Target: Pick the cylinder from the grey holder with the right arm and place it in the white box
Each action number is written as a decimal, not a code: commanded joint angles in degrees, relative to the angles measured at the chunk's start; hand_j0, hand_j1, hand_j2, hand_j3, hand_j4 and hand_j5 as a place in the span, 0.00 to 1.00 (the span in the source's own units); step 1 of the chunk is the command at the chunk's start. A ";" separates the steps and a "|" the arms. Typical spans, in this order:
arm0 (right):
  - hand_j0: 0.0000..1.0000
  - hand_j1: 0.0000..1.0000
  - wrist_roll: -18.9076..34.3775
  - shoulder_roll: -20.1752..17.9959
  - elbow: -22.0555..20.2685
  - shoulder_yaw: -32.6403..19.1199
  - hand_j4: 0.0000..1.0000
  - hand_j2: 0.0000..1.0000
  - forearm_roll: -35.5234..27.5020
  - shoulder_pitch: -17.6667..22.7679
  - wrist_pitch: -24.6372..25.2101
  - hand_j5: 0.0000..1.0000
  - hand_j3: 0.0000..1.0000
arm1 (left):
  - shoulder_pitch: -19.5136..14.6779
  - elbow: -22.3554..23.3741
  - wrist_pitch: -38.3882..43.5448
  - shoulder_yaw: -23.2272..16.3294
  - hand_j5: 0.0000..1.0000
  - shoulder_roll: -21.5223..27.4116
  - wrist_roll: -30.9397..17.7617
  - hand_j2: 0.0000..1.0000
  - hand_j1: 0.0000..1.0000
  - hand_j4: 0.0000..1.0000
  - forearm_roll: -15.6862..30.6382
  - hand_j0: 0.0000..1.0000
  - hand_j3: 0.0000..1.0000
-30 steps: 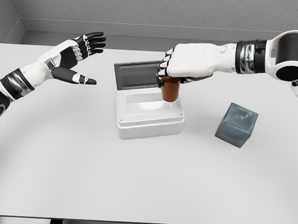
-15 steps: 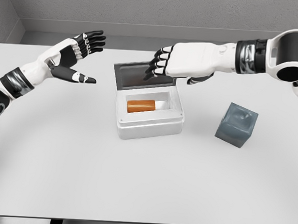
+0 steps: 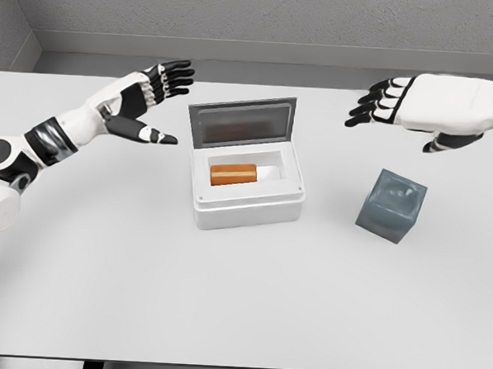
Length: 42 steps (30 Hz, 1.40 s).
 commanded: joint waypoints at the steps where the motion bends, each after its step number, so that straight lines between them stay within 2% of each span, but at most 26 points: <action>1: 1.00 1.00 -0.04 -1.41 2.15 -0.32 1.00 1.00 -1.72 0.09 0.19 1.00 1.00 | 0.00 -0.01 0.03 -0.13 1.00 -0.42 0.00 1.00 1.00 1.00 0.36 1.00 1.00; 4: 1.00 1.00 -0.04 -1.06 2.24 -0.23 1.00 1.00 -2.78 1.67 0.19 1.00 1.00 | 0.00 -0.01 0.03 -0.13 1.00 -0.42 0.00 1.00 1.00 1.00 0.36 1.00 1.00; 18: 1.00 1.00 -0.04 -0.45 3.11 -0.32 1.00 1.00 -2.78 1.67 0.19 1.00 1.00 | 0.97 -0.71 -0.14 -1.36 1.00 -1.30 0.00 1.00 1.00 1.00 0.27 1.00 1.00; 22: 1.00 1.00 -0.04 -0.18 3.03 -0.32 1.00 1.00 -2.78 1.67 0.19 1.00 1.00 | 2.37 -2.64 -0.23 -1.28 1.00 -0.68 0.00 1.00 1.00 1.00 0.27 1.00 1.00; 26: 1.00 1.00 -0.04 0.34 3.47 -0.32 1.00 1.00 -2.69 1.67 0.19 1.00 1.00 | 4.04 -7.30 -0.58 -0.84 1.00 -0.15 0.00 1.00 1.00 1.00 0.18 1.00 1.00; 29: 1.00 1.00 -0.04 0.43 3.73 -0.40 1.00 1.00 -2.69 1.58 0.19 1.00 1.00 | 5.27 -11.26 -0.58 -0.66 1.00 3.71 0.00 1.00 1.00 1.00 0.27 1.00 1.00; 32: 1.00 1.00 -0.04 0.43 3.64 -0.40 1.00 1.00 -2.69 1.67 0.19 1.00 1.00 | 5.19 -11.79 -0.58 -0.49 1.00 3.80 0.00 1.00 1.00 1.00 0.27 1.00 1.00; 35: 1.00 1.00 -0.04 0.52 3.64 -0.40 1.00 1.00 -2.69 1.58 0.19 1.00 1.00 | 5.27 -11.35 -0.49 2.33 1.00 4.33 0.00 1.00 1.00 1.00 0.36 1.00 1.00; 37: 1.00 1.00 -0.04 0.61 3.64 -0.40 1.00 1.00 -2.69 1.58 0.19 1.00 1.00 | 5.27 -11.79 -1.02 2.50 1.00 7.58 0.00 1.00 1.00 1.00 0.53 1.00 1.00; 39: 1.00 1.00 -0.04 0.61 3.64 -0.40 1.00 1.00 -2.69 1.58 0.19 1.00 1.00 | 7.82 -11.79 -2.95 5.84 1.00 11.00 0.00 1.00 1.00 1.00 0.62 1.00 1.00; 42: 1.00 1.00 -0.04 0.70 3.64 -0.40 1.00 1.00 -2.69 1.58 0.19 1.00 1.00 | 8.96 -11.79 -4.36 6.63 1.00 14.70 0.00 1.00 1.00 1.00 0.71 1.00 1.00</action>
